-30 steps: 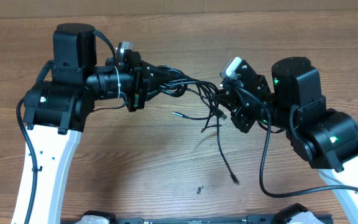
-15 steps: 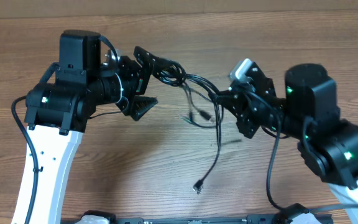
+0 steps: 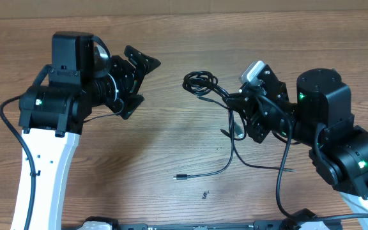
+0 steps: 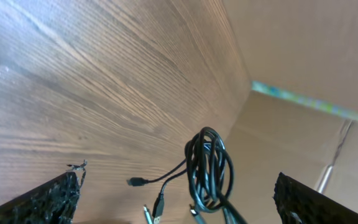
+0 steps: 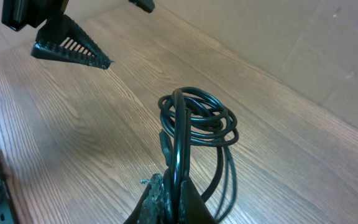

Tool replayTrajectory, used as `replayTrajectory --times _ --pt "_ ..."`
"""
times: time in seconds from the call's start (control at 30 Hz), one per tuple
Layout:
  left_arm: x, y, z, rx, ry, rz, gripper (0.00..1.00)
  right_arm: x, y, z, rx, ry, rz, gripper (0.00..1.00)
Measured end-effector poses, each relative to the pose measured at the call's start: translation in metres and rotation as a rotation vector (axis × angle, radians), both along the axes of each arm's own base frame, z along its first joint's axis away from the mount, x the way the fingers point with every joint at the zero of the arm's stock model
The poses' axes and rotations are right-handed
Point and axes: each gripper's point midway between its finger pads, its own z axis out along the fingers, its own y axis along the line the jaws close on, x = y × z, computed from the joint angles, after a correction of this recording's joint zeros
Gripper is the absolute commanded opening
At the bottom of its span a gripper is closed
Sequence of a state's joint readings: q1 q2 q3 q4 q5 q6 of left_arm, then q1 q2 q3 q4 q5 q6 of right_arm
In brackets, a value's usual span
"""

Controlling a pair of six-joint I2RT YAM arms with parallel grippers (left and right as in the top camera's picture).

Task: Untangle cables

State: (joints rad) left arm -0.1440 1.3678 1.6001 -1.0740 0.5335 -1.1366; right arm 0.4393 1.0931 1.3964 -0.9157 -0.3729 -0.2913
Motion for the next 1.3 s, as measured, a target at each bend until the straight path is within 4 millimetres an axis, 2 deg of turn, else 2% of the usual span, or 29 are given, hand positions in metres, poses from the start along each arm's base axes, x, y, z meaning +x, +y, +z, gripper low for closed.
replayTrajectory --times 0.03,0.07,0.13,0.17,0.3,0.5,0.7,0.8,0.93,1.13,1.3 --pt "0.0 0.0 0.0 0.014 -0.017 -0.018 0.96 0.0 0.0 0.0 0.003 0.002 -0.001 0.04" --pt "0.0 0.0 0.0 0.032 -0.036 -0.04 0.81 0.0 0.001 0.001 0.01 0.005 0.0 0.04" --pt "-0.001 0.0 -0.001 0.068 -0.072 -0.088 0.71 -0.001 0.003 0.003 0.021 0.004 0.008 0.04" --pt "-0.003 0.0 -0.002 0.09 -0.093 -0.121 0.6 -0.002 0.004 0.005 0.032 0.003 0.016 0.04" --pt "-0.012 -0.002 -0.007 0.172 -0.168 -0.27 0.49 -0.003 0.012 0.014 0.079 -0.011 0.048 0.04" --pt "-0.02 -0.013 -0.002 0.232 -0.343 -0.497 0.48 -0.008 0.016 0.017 0.113 0.013 0.071 0.04" --pt "-0.012 -0.025 0.019 0.27 -0.599 -0.649 0.53 -0.017 0.017 0.005 0.106 0.087 0.088 0.04" --pt "-0.013 -0.035 0.031 0.268 -0.727 -0.73 0.48 -0.017 0.021 0.001 0.112 0.118 0.11 0.04" --pt "-0.025 -0.053 0.036 0.286 -0.865 -0.873 0.42 -0.017 0.033 0.003 0.149 0.133 0.174 0.04" --pt "-0.049 -0.085 0.037 0.297 -1.009 -1.058 0.45 -0.022 0.041 0.002 0.176 0.166 0.231 0.04" --pt "-0.057 -0.097 0.033 0.328 -1.044 -1.117 0.48 -0.021 0.042 -0.002 0.179 0.18 0.235 0.04"
